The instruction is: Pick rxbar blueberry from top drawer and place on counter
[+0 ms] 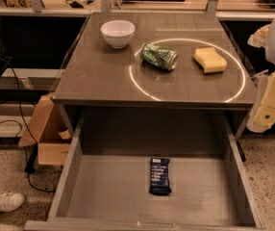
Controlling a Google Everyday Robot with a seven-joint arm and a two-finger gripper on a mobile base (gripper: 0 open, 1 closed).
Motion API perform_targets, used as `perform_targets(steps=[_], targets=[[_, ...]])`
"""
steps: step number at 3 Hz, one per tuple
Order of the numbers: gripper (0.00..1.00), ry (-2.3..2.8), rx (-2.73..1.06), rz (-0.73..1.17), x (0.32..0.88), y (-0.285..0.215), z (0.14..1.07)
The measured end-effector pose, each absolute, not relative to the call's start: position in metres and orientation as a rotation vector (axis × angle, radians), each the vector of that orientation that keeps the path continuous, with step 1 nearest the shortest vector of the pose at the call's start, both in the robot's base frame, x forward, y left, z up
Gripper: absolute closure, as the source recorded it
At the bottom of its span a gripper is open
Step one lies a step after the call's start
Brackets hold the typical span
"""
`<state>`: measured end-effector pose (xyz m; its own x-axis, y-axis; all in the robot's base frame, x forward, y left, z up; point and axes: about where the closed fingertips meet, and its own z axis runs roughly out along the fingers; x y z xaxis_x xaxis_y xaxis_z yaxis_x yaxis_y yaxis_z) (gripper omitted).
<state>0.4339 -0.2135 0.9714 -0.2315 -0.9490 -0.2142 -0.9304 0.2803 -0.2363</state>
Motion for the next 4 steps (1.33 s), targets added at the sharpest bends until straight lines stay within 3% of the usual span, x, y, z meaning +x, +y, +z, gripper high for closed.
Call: perform_targets(steps=[4], targets=[[0.00, 2.447, -1.566, -0.053, 0.372, -0.170, 0.906]])
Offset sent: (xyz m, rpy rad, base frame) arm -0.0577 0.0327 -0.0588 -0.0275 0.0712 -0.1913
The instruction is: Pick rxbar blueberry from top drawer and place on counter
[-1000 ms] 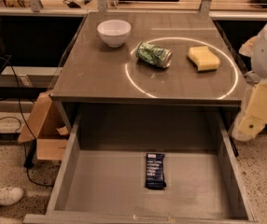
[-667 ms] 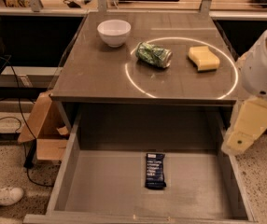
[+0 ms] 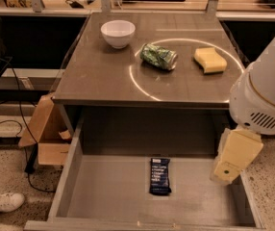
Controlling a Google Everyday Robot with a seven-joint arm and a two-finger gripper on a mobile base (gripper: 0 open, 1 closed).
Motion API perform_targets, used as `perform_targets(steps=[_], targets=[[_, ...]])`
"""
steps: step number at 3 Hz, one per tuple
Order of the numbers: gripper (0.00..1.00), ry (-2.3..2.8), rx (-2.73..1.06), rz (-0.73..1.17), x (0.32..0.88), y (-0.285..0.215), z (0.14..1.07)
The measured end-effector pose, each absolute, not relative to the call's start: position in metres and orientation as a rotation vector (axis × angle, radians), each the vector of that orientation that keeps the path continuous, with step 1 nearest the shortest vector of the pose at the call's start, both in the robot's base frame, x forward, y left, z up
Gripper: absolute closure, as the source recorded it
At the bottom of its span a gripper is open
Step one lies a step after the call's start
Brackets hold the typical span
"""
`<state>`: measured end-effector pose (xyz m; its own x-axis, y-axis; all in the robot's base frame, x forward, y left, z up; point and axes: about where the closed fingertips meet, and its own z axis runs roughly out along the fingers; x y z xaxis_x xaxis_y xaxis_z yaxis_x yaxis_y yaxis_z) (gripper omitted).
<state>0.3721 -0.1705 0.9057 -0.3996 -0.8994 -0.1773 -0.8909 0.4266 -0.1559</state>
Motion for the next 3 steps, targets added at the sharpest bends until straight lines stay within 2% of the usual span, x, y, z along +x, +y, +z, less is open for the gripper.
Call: perform_targets(steps=[3], targets=[[0.00, 2.564, -1.463, 0.029, 0.357, -0.146, 0.864]])
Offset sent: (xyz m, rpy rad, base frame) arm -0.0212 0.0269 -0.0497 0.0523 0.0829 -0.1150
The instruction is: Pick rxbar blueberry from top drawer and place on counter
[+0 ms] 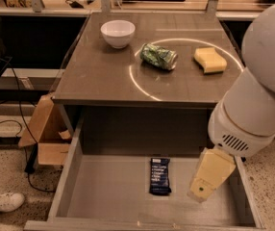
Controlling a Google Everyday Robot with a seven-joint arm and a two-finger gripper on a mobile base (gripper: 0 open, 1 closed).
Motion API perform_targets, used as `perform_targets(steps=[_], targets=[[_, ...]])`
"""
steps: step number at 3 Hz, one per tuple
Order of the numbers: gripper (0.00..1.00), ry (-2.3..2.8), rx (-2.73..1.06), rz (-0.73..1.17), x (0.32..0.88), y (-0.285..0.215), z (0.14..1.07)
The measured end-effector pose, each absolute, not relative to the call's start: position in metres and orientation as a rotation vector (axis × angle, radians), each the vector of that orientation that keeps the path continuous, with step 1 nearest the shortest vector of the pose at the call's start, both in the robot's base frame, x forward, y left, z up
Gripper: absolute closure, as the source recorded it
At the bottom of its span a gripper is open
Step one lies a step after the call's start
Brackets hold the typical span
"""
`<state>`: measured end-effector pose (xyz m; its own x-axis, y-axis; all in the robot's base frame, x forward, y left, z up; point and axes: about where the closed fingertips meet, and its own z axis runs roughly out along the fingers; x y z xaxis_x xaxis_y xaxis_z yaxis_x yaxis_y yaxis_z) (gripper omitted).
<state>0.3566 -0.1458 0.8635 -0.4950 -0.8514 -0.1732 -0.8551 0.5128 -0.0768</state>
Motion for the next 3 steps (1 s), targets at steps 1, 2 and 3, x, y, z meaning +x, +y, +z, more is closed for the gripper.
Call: perform_targets(steps=[1, 2, 3], targets=[[0.00, 2.618, -1.437, 0.059, 0.352, -0.137, 0.845], [0.00, 2.618, -1.437, 0.059, 0.352, -0.137, 0.845], [0.00, 2.641, -1.490, 0.184, 0.333, -0.096, 0.794]])
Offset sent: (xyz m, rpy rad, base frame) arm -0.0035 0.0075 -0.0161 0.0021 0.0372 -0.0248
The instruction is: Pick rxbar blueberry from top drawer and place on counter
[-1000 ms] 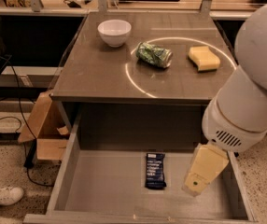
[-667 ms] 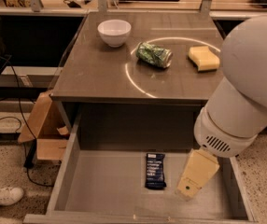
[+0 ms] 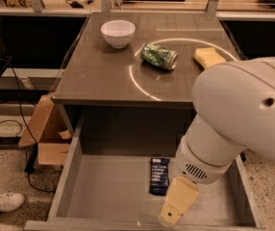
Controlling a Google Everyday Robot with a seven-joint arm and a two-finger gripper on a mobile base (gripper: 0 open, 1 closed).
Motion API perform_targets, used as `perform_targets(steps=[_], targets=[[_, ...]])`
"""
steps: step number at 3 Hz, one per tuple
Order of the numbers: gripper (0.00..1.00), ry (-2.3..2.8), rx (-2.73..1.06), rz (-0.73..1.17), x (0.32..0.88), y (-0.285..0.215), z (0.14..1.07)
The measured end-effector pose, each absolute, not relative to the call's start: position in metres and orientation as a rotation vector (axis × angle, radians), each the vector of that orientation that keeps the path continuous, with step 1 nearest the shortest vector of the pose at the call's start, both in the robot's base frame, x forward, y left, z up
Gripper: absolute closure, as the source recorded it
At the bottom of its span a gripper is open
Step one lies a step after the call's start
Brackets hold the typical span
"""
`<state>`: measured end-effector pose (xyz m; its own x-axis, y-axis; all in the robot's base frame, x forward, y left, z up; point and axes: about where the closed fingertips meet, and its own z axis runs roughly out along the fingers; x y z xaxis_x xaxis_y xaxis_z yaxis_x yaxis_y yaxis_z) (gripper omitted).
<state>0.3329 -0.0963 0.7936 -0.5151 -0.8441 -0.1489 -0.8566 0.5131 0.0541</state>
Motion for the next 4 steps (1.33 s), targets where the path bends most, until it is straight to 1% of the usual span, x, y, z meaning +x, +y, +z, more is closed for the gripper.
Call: perform_targets(steps=[2, 4], targets=[[0.00, 2.692, -1.417, 0.162, 0.341, -0.091, 0.782], [0.00, 2.923, -1.193, 0.014, 0.367, -0.085, 0.718]])
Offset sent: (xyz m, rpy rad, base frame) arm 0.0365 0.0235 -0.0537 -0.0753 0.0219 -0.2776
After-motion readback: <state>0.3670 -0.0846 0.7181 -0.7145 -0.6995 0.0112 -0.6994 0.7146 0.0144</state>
